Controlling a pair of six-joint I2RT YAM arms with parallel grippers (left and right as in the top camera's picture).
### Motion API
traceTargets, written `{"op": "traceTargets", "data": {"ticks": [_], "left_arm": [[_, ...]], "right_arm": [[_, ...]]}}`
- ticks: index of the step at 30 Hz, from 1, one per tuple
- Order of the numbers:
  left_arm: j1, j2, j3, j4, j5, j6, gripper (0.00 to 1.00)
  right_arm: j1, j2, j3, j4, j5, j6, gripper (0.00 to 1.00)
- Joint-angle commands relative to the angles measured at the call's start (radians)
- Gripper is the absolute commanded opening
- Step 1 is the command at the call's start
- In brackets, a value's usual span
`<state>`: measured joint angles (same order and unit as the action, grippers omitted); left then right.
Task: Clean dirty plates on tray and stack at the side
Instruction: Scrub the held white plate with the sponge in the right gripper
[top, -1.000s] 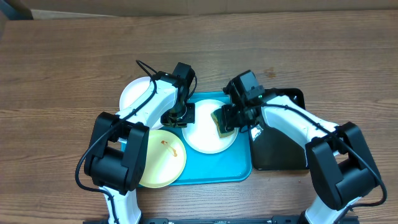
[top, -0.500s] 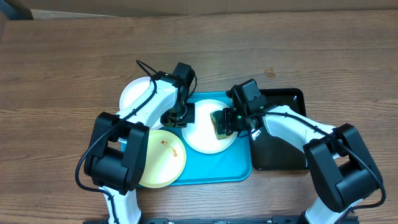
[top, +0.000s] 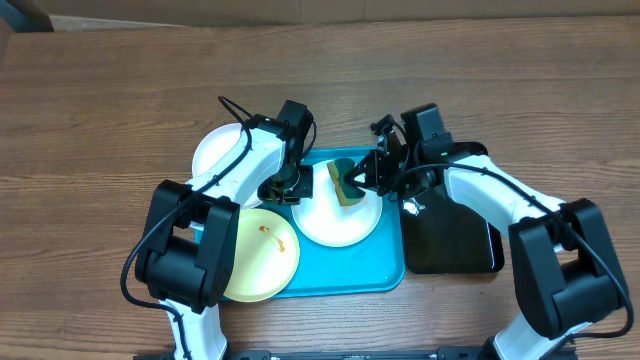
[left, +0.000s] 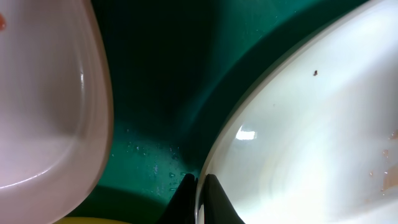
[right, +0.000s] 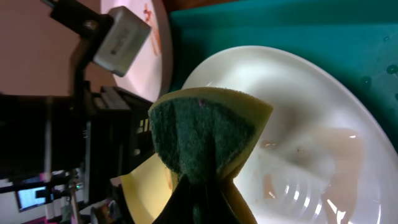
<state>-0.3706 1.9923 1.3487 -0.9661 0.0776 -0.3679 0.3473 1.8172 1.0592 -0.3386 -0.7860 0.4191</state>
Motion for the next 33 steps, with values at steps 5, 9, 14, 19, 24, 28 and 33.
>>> {"op": "traceTargets", "data": {"ticks": [5, 9, 14, 19, 24, 28, 33], "left_arm": [[0.003, 0.016, 0.004, 0.002, -0.025, -0.025, 0.04], [0.003, 0.016, 0.004, 0.002, -0.025, -0.026, 0.04], [0.004, 0.016, 0.004, 0.0, -0.025, -0.025, 0.04], [0.004, 0.016, 0.004, -0.002, -0.025, -0.025, 0.04], [0.004, 0.016, 0.004, 0.002, -0.025, -0.026, 0.04], [0.004, 0.016, 0.004, -0.002, -0.025, -0.026, 0.04], [0.004, 0.016, 0.004, -0.005, -0.026, -0.024, 0.04]], "right_arm": [[0.058, -0.037, -0.039, 0.012, -0.07, -0.021, 0.04], [0.085, -0.037, -0.106, 0.105, -0.014, 0.047, 0.04], [0.091, -0.037, -0.181, 0.215, 0.042, 0.109, 0.04], [0.091, -0.037, -0.214, 0.247, 0.102, 0.109, 0.04], [0.091, -0.036, -0.24, 0.281, 0.124, 0.107, 0.04], [0.091, -0.037, -0.24, 0.278, 0.182, 0.101, 0.04], [0.089, -0.037, -0.24, 0.284, 0.237, 0.066, 0.04]]}}
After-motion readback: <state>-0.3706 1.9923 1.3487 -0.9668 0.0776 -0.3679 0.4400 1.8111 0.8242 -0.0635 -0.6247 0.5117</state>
